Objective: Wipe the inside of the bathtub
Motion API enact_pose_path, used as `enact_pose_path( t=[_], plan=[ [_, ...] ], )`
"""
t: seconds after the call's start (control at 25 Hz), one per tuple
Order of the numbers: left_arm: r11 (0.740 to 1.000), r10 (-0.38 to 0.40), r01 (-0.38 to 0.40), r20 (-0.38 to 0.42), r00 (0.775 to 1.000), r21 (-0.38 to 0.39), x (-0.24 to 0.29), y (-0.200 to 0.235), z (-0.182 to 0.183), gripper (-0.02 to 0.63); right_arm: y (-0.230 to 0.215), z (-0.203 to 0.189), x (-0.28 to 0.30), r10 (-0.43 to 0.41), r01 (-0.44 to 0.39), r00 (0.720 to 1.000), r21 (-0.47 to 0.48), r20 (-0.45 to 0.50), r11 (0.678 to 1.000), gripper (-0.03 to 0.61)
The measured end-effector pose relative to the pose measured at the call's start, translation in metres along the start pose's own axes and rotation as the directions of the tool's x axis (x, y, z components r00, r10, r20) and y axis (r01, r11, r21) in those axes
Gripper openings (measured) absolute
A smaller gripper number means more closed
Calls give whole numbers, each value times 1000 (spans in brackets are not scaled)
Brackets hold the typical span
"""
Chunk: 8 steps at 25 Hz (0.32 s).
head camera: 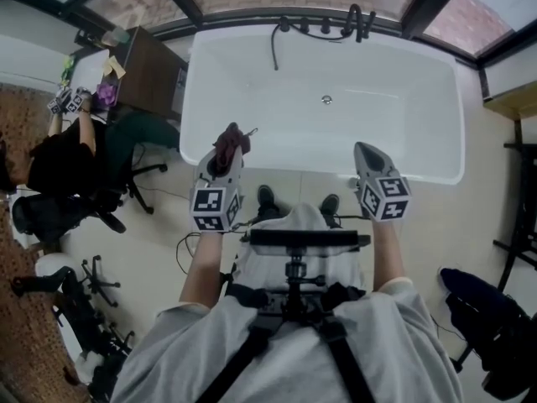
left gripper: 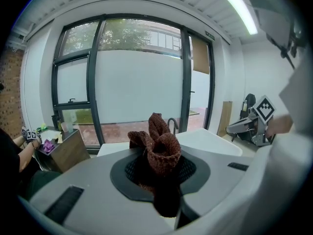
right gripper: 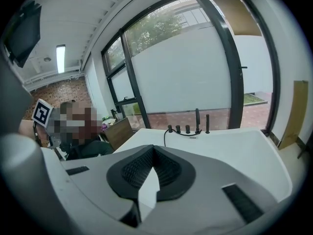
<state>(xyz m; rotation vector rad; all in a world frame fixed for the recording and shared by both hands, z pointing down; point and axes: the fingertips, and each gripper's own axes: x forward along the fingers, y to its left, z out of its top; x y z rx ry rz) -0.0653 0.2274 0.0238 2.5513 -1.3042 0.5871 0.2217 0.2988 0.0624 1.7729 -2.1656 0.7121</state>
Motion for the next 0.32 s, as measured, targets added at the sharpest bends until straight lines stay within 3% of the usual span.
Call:
enact_pose_path(
  t=[0.32],
  plan=[
    [1000, -18, 18, 4, 1000, 2, -3, 1, 1, 83, 9, 5, -7, -11, 11, 1000, -7, 8, 1000, 8]
  ],
)
